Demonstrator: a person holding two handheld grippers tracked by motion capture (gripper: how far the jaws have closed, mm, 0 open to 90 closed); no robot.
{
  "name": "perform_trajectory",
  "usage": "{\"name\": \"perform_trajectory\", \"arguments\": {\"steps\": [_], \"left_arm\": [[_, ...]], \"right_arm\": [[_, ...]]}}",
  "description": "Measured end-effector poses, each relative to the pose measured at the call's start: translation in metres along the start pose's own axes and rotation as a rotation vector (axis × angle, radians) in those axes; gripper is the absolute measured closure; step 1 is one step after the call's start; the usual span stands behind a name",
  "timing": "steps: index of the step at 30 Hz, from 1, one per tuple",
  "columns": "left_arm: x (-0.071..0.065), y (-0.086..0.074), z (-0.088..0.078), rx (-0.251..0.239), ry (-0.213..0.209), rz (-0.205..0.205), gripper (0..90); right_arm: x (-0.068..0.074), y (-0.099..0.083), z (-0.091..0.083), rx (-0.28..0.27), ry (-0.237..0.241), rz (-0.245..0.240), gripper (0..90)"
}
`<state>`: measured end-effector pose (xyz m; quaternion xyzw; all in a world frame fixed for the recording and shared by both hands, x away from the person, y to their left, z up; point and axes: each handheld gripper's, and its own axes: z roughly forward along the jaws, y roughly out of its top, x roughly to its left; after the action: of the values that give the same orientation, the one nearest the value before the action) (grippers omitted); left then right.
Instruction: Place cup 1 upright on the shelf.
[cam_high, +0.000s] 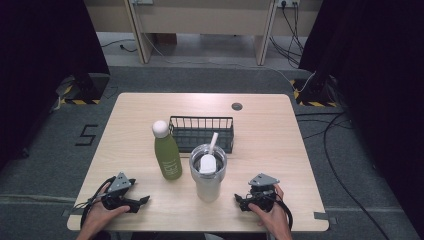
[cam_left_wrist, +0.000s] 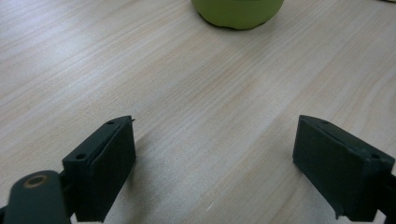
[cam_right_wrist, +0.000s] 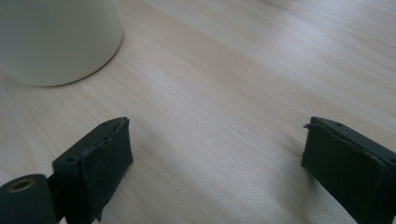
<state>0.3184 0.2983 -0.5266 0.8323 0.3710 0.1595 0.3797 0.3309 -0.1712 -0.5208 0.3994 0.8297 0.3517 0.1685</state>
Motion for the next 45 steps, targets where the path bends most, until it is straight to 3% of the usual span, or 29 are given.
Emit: {"name": "perform_trajectory", "arguments": {"steps": [3, 7, 11, 17, 22, 28, 33, 45], "left_arm": [[0.000, 0.000, 0.000, 0.001, 0.000, 0.001, 12.4], [0.000, 0.000, 0.000, 0.000, 0.000, 0.001, 12.4], [0.000, 0.000, 0.000, 0.000, 0.000, 0.001, 12.4], [0.000, 0.000, 0.000, 0.000, 0.000, 0.000, 12.4], [0.000, 0.000, 0.000, 0.000, 0.000, 0.000, 12.4], [0.000, 0.000, 0.000, 0.000, 0.000, 0.001, 12.4], [0.000, 0.000, 0.000, 0.001, 0.000, 0.001, 12.4], [0.000, 0.000, 0.000, -0.001, -0.001, 0.000, 12.2]], "right_arm": [[-0.001, -0.001, -0.002, -0.015, -0.008, 0.004, 15.8], [-0.003, -0.002, -0.004, -0.021, 0.000, 0.014, 15.4], [-0.002, -0.001, -0.009, -0.067, 0.014, 0.000, 15.4], [0.004, 0.002, -0.019, -0.186, 0.069, -0.014, 15.3], [0.011, 0.005, -0.022, -0.244, 0.105, -0.039, 15.2], [0.023, 0.010, -0.024, -0.329, 0.196, -0.039, 15.1], [0.032, 0.013, -0.024, -0.362, 0.238, -0.063, 15.1], [0.047, 0.023, -0.017, -0.416, 0.265, -0.119, 15.0]]}}
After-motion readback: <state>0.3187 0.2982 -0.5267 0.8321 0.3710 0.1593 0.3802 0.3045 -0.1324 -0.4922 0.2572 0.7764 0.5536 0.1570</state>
